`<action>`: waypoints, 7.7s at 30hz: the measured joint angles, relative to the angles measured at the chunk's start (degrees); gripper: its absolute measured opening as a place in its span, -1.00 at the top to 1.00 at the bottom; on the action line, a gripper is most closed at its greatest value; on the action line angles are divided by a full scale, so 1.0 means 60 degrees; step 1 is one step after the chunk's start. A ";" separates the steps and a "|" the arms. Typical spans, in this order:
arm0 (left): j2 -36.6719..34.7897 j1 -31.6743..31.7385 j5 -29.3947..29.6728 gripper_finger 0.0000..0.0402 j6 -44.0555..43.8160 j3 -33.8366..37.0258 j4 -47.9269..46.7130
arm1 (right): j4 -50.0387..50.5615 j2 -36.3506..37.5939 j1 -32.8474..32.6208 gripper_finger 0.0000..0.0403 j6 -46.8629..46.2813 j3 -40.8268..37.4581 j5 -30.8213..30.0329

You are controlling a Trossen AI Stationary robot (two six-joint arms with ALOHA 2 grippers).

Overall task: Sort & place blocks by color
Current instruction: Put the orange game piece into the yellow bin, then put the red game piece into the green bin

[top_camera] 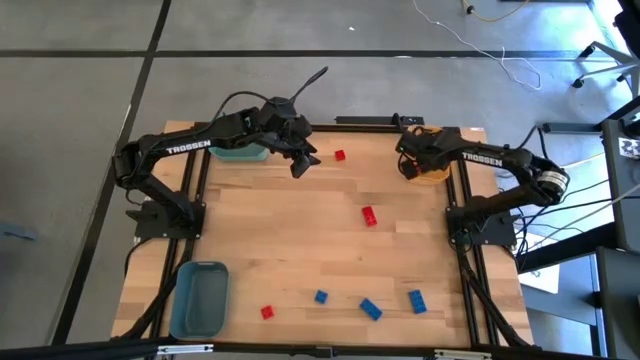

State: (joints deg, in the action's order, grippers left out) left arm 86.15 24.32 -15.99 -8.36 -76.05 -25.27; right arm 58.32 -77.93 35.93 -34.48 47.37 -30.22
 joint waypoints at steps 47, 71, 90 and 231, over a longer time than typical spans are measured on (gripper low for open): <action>0.0105 0.1261 0.1999 -0.02 0.0500 -0.0015 -0.1482 | 0.0461 0.1477 -0.1762 0.04 0.1224 0.4110 0.1044; 0.0780 0.1473 0.1213 -0.02 0.1249 -0.0007 -0.1681 | 0.1326 0.0601 -0.3814 0.04 -0.2269 0.5010 0.5380; 0.0088 0.0967 0.0524 -0.02 0.2350 -0.0007 -0.2269 | 0.1270 -0.3466 -0.4840 0.04 -0.3458 0.4999 0.5529; -0.1545 -0.0055 -0.0834 -0.01 -0.5040 0.3351 0.5612 | 0.1418 -0.6532 -0.6234 0.30 0.7082 1.2988 -0.1082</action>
State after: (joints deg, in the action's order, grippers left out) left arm 76.88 23.99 -20.99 -38.60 -55.94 8.40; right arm 66.83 -117.12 -1.48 8.01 125.29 -36.71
